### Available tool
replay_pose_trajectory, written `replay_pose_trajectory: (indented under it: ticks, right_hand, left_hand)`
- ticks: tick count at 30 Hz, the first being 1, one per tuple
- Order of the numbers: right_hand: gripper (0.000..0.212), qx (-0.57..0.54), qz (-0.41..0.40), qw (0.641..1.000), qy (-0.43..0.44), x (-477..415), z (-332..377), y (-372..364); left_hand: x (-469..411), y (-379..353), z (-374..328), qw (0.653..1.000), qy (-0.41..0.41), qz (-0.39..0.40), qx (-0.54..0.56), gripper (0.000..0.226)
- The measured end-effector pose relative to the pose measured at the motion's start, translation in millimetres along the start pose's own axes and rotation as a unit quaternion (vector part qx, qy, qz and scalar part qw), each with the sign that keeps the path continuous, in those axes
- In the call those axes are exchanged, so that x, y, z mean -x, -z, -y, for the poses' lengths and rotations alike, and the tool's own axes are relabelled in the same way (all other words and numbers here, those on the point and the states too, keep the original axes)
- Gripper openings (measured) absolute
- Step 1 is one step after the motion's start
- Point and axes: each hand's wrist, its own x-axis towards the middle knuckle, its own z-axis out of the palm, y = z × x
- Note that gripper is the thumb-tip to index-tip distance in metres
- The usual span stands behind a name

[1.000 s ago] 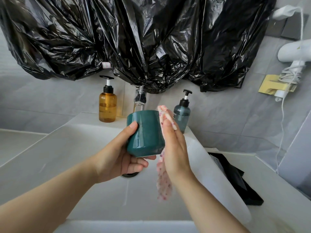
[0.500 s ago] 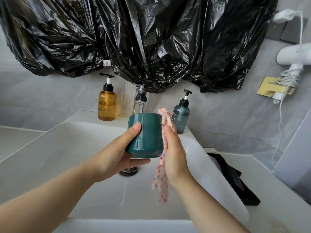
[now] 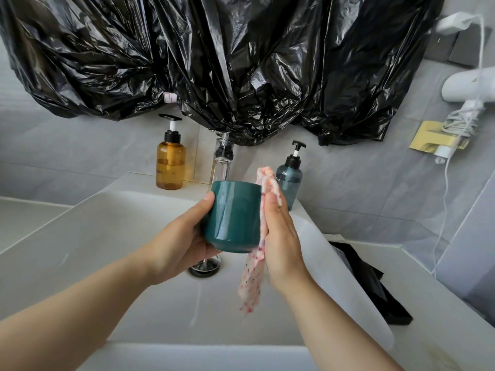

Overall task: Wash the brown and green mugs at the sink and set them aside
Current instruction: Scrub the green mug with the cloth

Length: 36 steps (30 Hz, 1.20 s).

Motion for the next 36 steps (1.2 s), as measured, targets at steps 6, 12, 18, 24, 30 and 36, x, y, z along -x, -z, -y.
replay_pose_trajectory:
  ticks: [6, 12, 18, 24, 30, 36]
  right_hand:
    - [0.033, -0.039, -0.03, 0.999, -0.02, -0.3, -6.8, -7.3]
    - [0.038, 0.032, -0.053, 0.997, 0.039, 3.4, -10.8, -14.1]
    - [0.026, 0.008, -0.041, 0.999, 0.005, -1.9, -6.7, -9.5]
    - [0.029, -0.038, -0.073, 0.996, -0.035, -4.1, -9.2, -4.2]
    - [0.044, 0.163, -0.117, 0.976, 0.083, 3.5, -12.4, -19.6]
    - [0.039, 0.055, -0.126, 0.99, 0.043, -2.7, -8.6, -7.3]
  left_hand:
    - [0.2, -2.6, 2.9, 0.999, -0.005, 0.01, -0.035, 0.056]
    - [-0.6, -0.8, 7.1, 0.996, -0.013, 0.005, -0.09, 0.07]
    - [-2.4, 0.4, 8.5, 0.999, -0.005, -0.003, -0.034, 0.056]
    - [-2.7, 1.8, 5.1, 0.999, 0.023, 0.029, 0.008, 0.051]
    - [-0.1, -2.7, 13.5, 0.992, -0.077, -0.005, -0.104, 0.05]
    - [3.9, 0.6, 5.6, 0.982, -0.112, -0.029, -0.151, 0.037]
